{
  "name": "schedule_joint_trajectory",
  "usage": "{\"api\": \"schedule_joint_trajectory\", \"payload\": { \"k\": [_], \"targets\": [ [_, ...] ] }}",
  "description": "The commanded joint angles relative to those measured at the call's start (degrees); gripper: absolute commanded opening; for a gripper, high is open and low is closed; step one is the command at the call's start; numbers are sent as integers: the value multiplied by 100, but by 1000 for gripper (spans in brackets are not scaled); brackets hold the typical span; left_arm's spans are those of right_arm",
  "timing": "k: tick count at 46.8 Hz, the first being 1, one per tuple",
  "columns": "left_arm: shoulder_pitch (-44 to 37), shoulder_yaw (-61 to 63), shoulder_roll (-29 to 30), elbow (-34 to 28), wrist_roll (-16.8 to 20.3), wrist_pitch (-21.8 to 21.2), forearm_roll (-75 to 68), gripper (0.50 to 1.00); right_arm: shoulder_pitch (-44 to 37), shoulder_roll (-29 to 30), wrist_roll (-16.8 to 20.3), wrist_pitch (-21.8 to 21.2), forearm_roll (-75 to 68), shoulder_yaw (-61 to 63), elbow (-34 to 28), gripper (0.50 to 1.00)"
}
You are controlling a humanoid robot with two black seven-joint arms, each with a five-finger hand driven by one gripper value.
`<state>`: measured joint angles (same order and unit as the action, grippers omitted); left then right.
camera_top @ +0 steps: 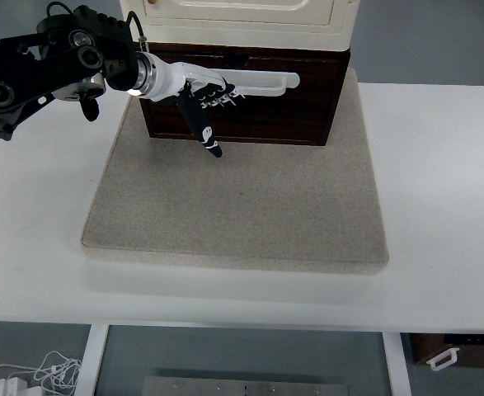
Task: Close drawer under combined cabinet
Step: 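Push the brown drawer front away from the robot with the left hand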
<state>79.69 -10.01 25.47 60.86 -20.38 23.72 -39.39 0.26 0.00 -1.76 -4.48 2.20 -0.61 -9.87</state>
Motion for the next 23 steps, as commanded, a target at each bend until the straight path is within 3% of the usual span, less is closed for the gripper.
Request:
{"api": "schedule_joint_trajectory", "payload": {
  "k": [1,23],
  "targets": [
    [-6,-1,2,-30,-1,1,2,1000,0,0,0,0,0,0,3,952],
    [-6,-88,2,14,52,89,55,1000,0,0,0,0,0,0,3,952]
  ]
}}
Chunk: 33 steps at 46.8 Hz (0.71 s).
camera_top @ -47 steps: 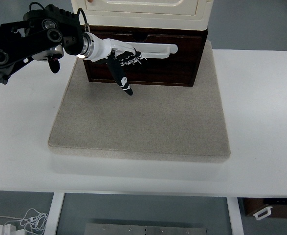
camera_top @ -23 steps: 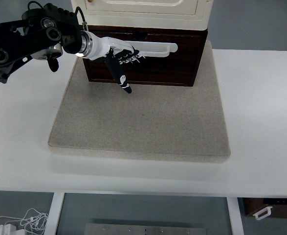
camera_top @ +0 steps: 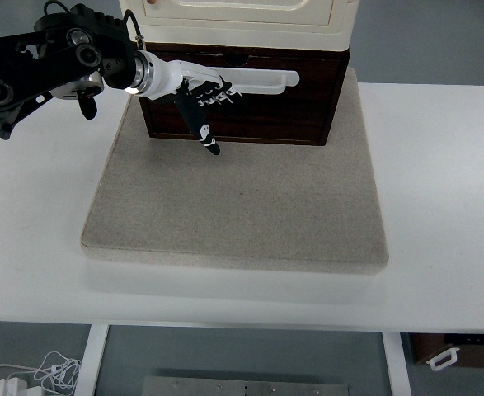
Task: Close drawer under combined cabinet
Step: 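Push the brown drawer front away from the robot with the left hand, then lift the left hand up and away from the closed drawer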
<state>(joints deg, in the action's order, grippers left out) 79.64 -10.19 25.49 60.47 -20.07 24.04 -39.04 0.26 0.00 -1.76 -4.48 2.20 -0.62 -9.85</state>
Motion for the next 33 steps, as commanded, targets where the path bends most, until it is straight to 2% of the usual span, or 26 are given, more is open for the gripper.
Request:
{"api": "schedule_joint_trajectory", "payload": {
  "k": [1,4,8,11,23,33],
  "targets": [
    [-9,-105,0,70,38,65,28,1000,0,0,0,0,0,0,1,952],
    [-36,-211,8,114,126,293,46,1000,0,0,0,0,0,0,-8,952],
    [-115,-509,35,149,284,890,98,1000,9,0,0,0,0,0,1,952],
    [-220,-843,35,185,346,1096,116,1000,9,0,0,0,0,0,1,952],
    [-774,-2407,-132,430,636,1096,854,1000,9,0,0,0,0,0,1,952],
    [-888,-3664,-404,457,777,1096,1302,1000,0,0,0,0,0,0,1,952]
  ]
}}
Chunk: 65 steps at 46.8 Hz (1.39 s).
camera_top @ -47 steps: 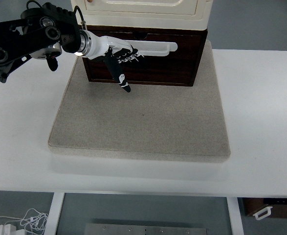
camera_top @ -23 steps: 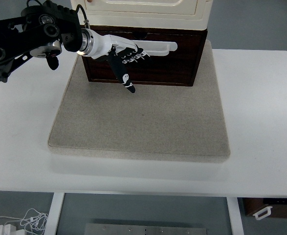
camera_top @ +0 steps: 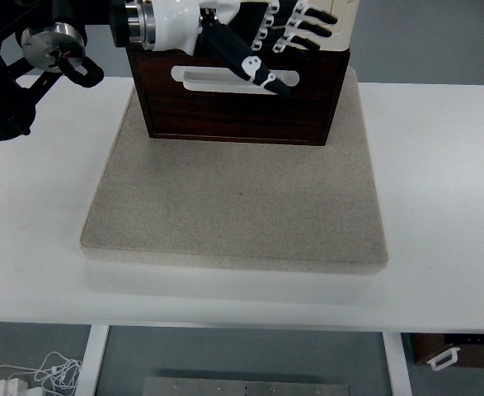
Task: Close drawer under combined cabinet
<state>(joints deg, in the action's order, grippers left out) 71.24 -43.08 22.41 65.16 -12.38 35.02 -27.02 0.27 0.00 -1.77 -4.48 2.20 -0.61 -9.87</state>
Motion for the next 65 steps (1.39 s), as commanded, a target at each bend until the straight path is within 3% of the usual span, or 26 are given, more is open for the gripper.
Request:
{"api": "schedule_joint_trajectory", "payload": {
  "k": [1,25,38,47,58,65],
  "targets": [
    [-58,-481,-114,-21,8,-2,126,1000,8,0,1,0,0,0,-6,952],
    [232,-2740,-290,-197,429,-38,557,1000,0,0,1,0,0,0,2,952],
    [584,-3277,-193,-698,860,-1585,601,1000,0,0,1,0,0,0,-6,952],
    [593,-3435,44,-1207,966,-1831,741,1000,0,0,1,0,0,0,2,952],
    [531,-3515,439,-1972,966,-2578,1040,1000,0,0,1,0,0,0,2,952],
    [461,-3436,773,-2876,966,-2834,1058,1000,0,0,1,0,0,0,2,952]
  ]
}}
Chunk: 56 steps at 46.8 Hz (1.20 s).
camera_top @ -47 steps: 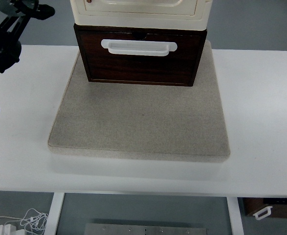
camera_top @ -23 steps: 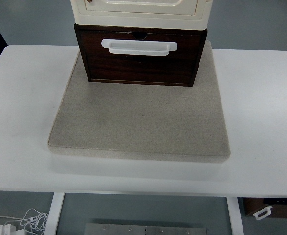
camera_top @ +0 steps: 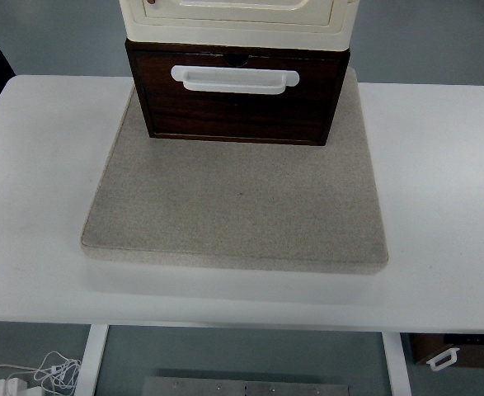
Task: Close drawer under combined cabinet
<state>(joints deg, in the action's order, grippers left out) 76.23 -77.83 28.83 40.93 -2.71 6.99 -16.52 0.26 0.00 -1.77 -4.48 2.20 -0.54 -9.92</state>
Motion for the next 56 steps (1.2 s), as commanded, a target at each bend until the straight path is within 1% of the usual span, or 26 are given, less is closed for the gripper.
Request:
{"api": "schedule_joint_trajectory", "payload": {
  "k": [1,4,11,15,23,37,45,50,56],
  "targets": [
    [-46,40,176,-620,-10,-5,8,1000,0,0,1,0,0,1,7,952],
    [-55,48,255,-1112,-19,91,0,1000,0,0,1,9,0,10,-2,952],
    [-82,57,290,-2044,-89,505,8,1000,9,0,1,9,26,19,-81,952],
    [-239,66,264,-2353,-116,610,17,1000,9,0,1,9,35,19,-81,952],
    [-767,92,159,-2371,-160,663,131,1000,0,0,1,9,44,28,-63,952],
    [-1549,92,-474,-2423,-177,751,430,1000,0,0,1,9,35,45,-54,952],
    [-1664,84,-860,-2432,-160,751,457,1000,0,0,1,18,26,10,-19,952],
    [-1822,93,-1177,-2397,-63,751,457,1000,9,0,1,9,9,1,-10,952],
    [-1840,84,-1414,-2424,16,751,465,1000,9,0,1,9,9,19,-19,952]
  ]
}}
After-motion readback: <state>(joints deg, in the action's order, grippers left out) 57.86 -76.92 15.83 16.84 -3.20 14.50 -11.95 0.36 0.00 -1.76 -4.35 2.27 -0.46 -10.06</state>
